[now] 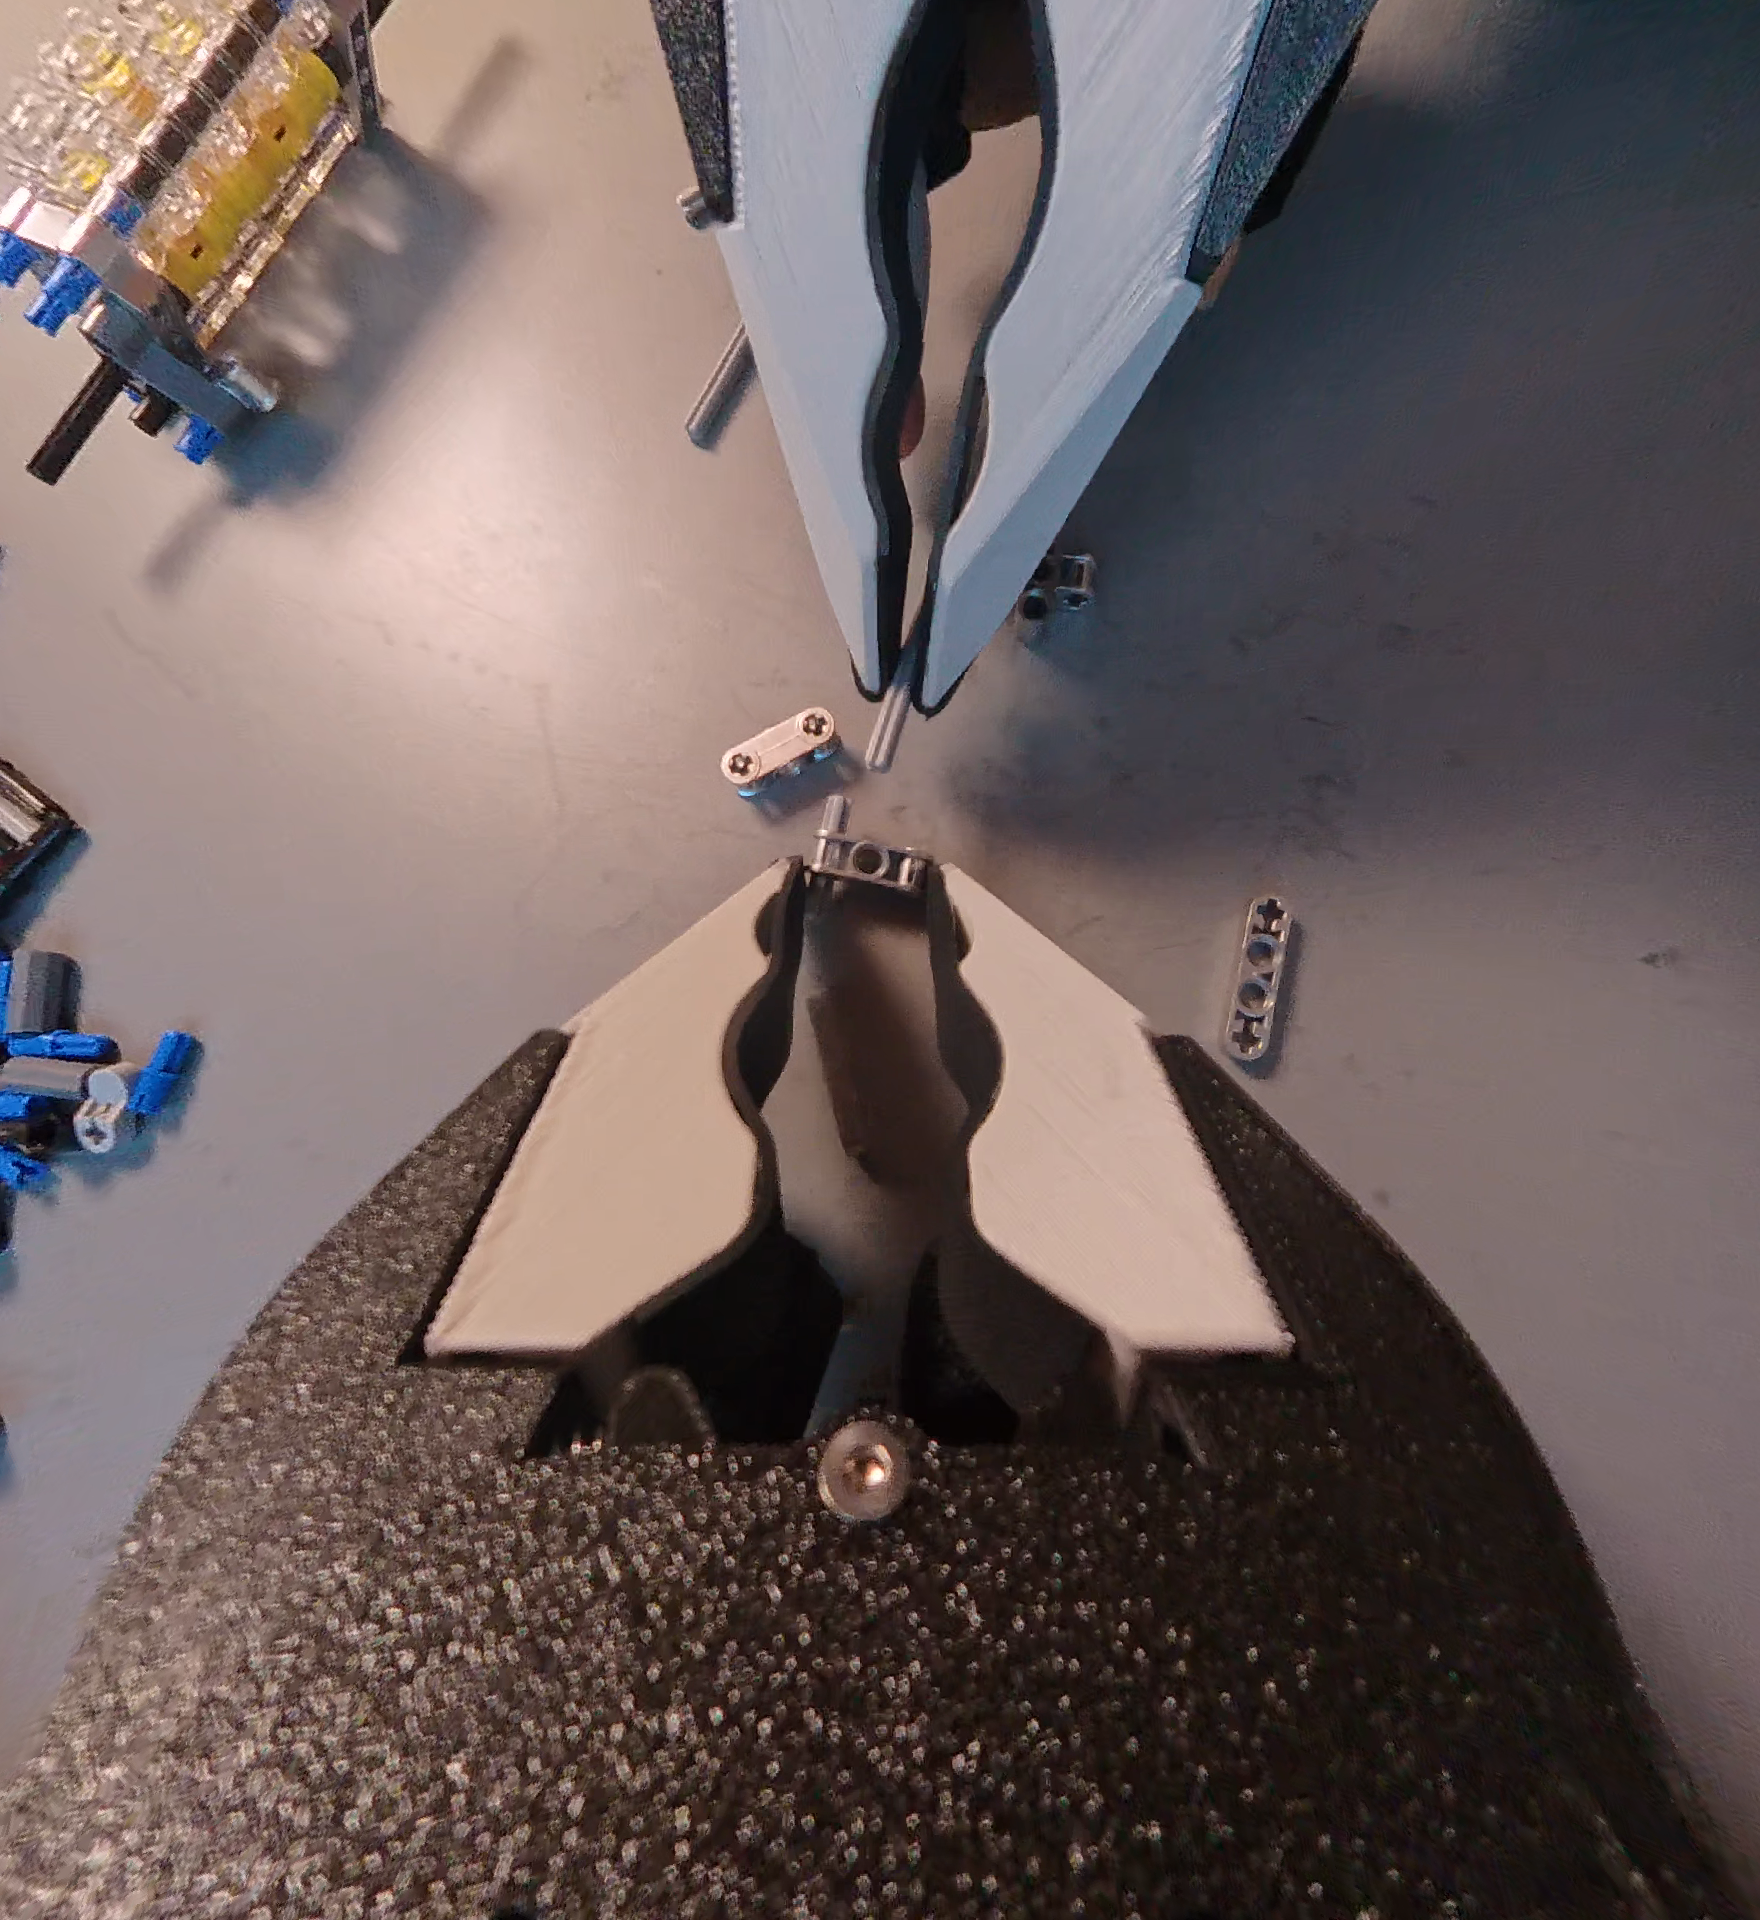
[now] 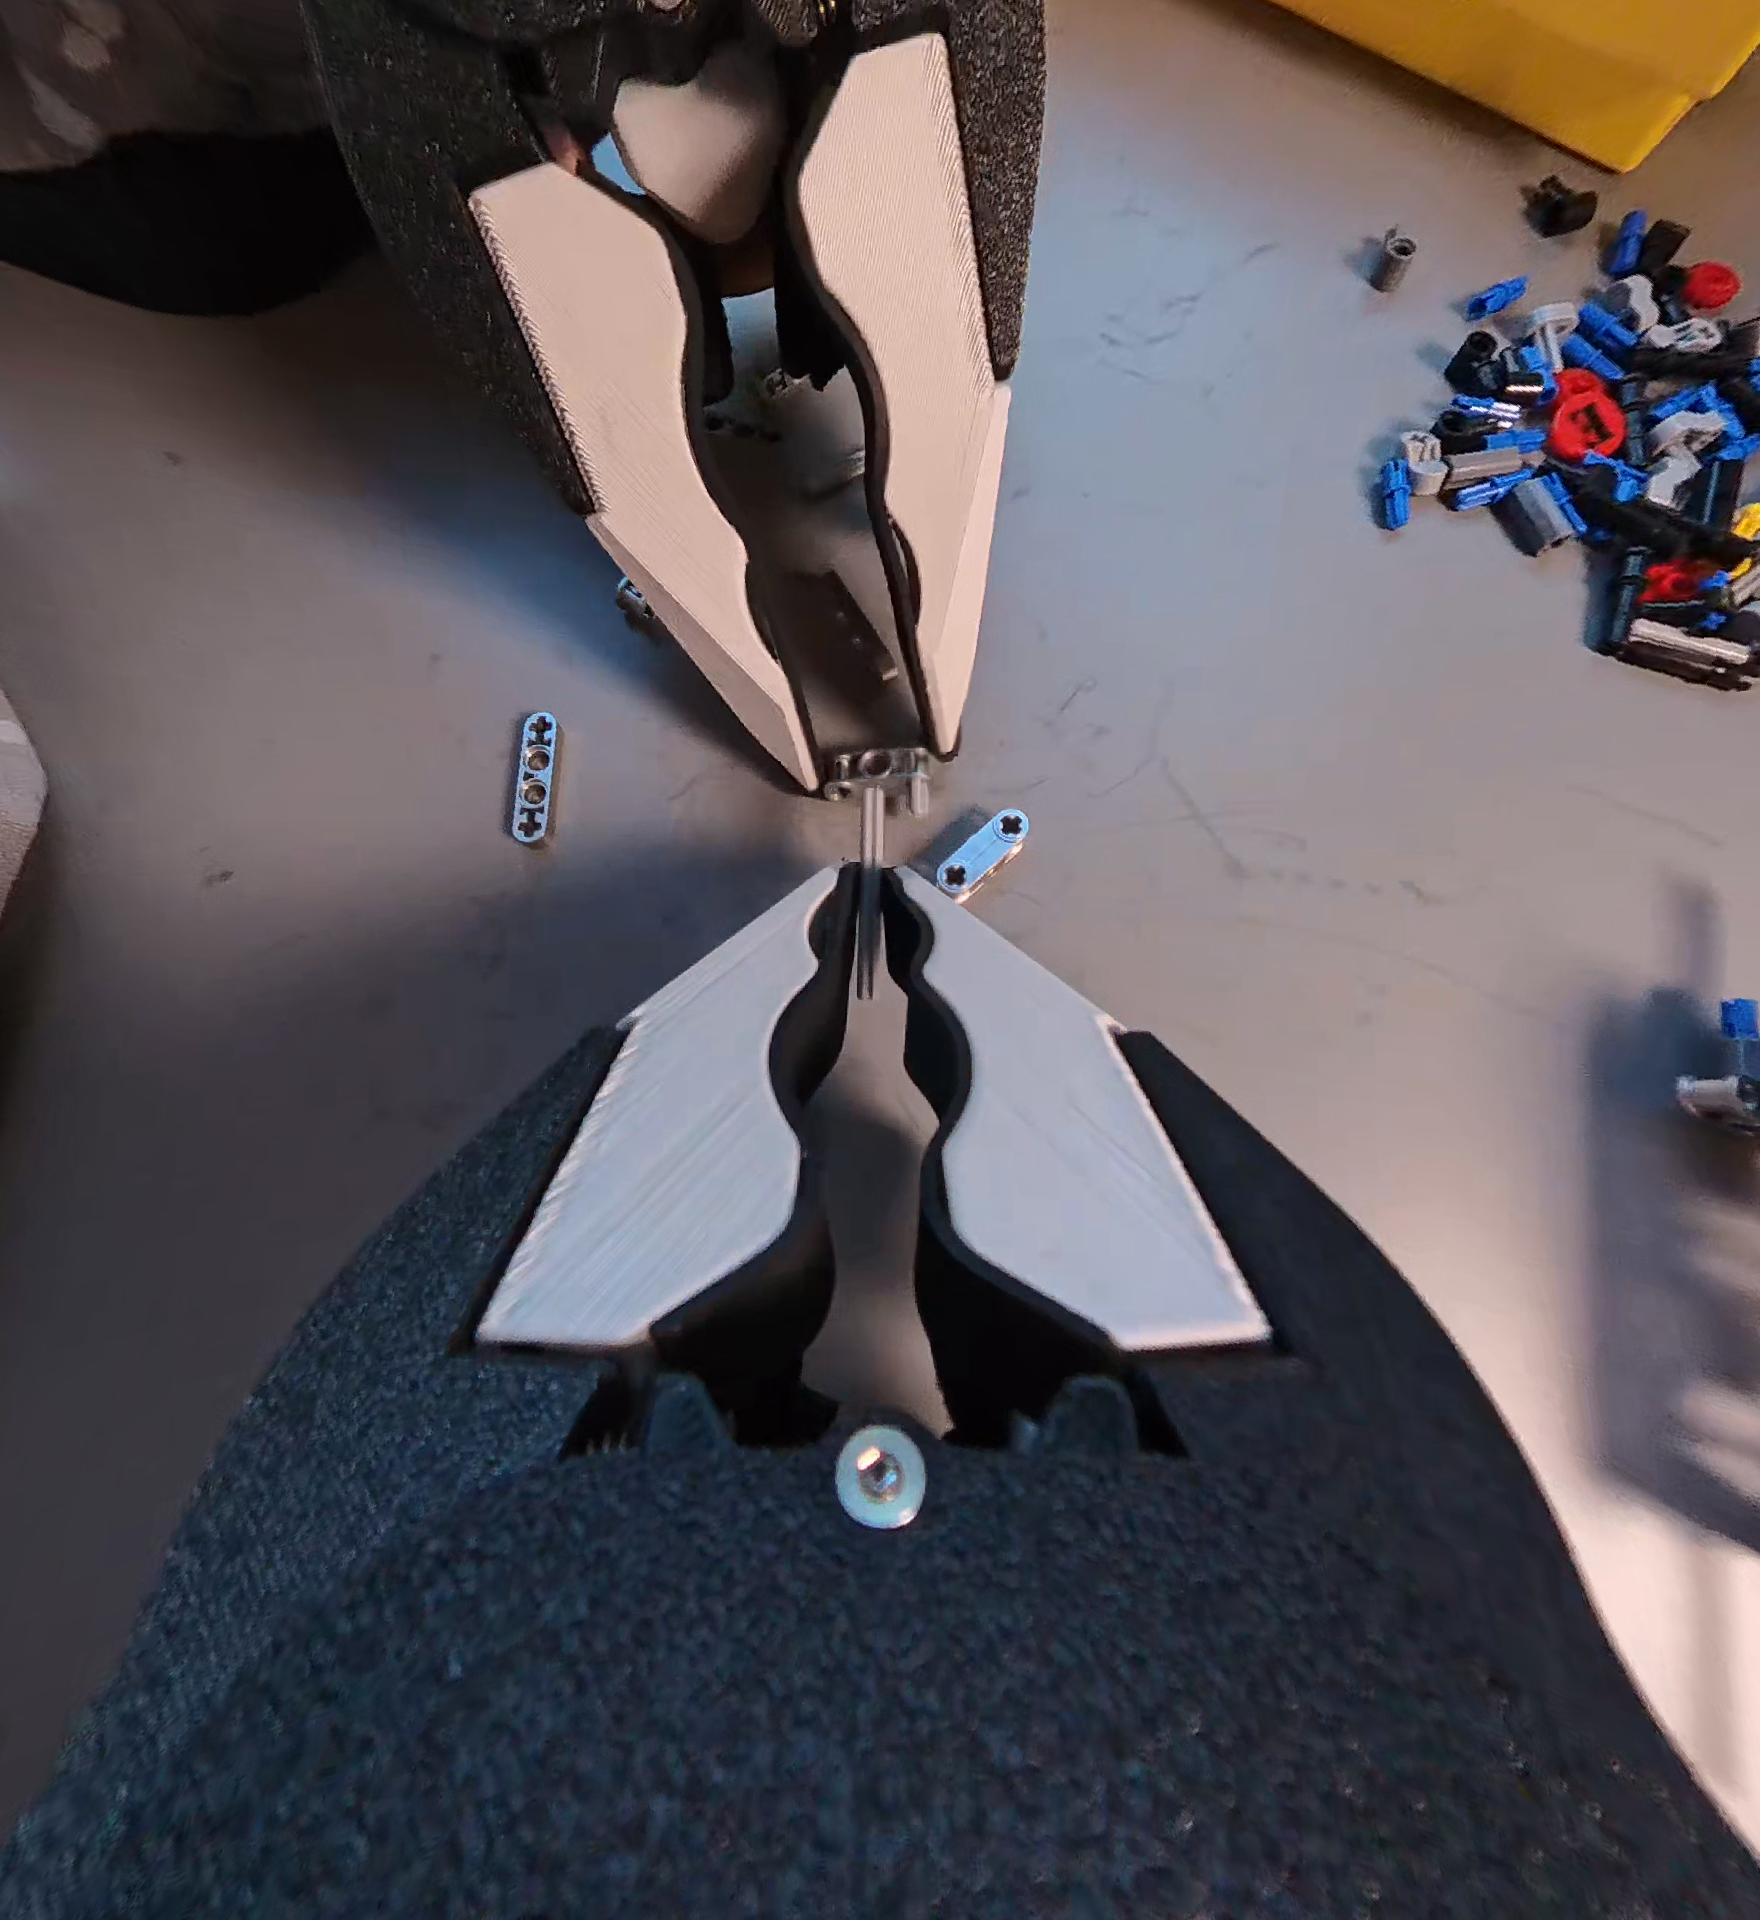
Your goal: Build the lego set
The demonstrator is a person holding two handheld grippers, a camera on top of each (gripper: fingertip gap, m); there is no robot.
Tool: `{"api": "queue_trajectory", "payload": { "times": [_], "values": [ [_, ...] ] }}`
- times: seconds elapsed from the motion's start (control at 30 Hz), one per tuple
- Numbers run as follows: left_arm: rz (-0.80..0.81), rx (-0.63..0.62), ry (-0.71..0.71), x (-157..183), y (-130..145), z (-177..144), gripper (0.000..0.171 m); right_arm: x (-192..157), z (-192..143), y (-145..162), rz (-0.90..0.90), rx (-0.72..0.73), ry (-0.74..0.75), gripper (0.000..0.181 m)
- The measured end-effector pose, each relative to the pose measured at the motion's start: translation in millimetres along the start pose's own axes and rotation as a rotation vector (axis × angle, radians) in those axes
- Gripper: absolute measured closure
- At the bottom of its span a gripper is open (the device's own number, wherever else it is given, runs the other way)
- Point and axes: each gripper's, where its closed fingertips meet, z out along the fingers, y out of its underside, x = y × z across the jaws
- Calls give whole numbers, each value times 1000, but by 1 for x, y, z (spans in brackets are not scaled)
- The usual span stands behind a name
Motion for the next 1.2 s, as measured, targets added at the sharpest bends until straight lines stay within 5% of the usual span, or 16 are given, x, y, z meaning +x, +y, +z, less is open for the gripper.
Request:
{"api": "queue_trajectory", "payload": {
  "times": [0.2,0.5,0.73,0.93,1.07,1.2],
  "values": [
    [-79,143,106,9,-22,-15,151,-5,1,-7,-100,41,8,179],
    [-48,200,133,16,-30,-16,169,-14,-1,-19,-129,106,-17,179],
    [-244,527,306,10,-65,-50,170,-11,-37,-56,-86,425,-77,178],
    [-340,651,418,12,-78,-64,170,-14,-50,-71,-79,550,-98,178],
    [-345,583,378,8,-72,-56,169,-11,-45,-64,-76,490,-90,179],
    [-255,324,178,-2,-41,-34,150,6,-31,-38,-34,318,-45,179]
  ]
}}
